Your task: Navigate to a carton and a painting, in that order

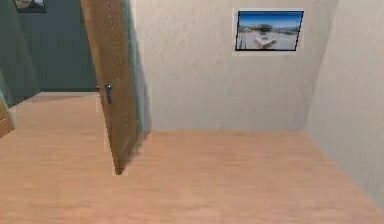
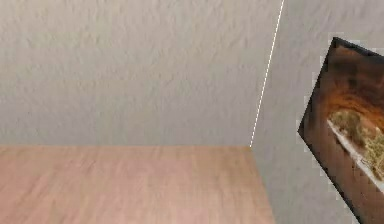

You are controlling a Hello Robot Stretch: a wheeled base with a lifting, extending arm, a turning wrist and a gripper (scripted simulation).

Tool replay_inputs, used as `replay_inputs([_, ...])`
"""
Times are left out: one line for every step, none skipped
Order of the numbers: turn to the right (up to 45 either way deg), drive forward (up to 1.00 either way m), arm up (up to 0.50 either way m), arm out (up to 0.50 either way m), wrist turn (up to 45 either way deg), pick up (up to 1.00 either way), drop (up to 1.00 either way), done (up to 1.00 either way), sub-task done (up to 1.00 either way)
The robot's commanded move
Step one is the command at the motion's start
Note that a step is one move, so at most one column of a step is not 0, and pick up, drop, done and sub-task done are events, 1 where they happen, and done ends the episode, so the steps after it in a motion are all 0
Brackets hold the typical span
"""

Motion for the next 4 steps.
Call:
replay_inputs([-45.0, 0.0, 0.0, 0.0, 0.0, 0.0, 0.0, 0.0, 0.0])
replay_inputs([-42.0, 0.0, 0.0, 0.0, 0.0, 0.0, 0.0, 0.0, 0.0])
replay_inputs([0.0, 1.0, 0.0, 0.0, 0.0, 0.0, 0.0, 0.0, 0.0])
replay_inputs([-3.0, 0.0, 0.0, 0.0, 0.0, 0.0, 0.0, 0.0, 0.0])
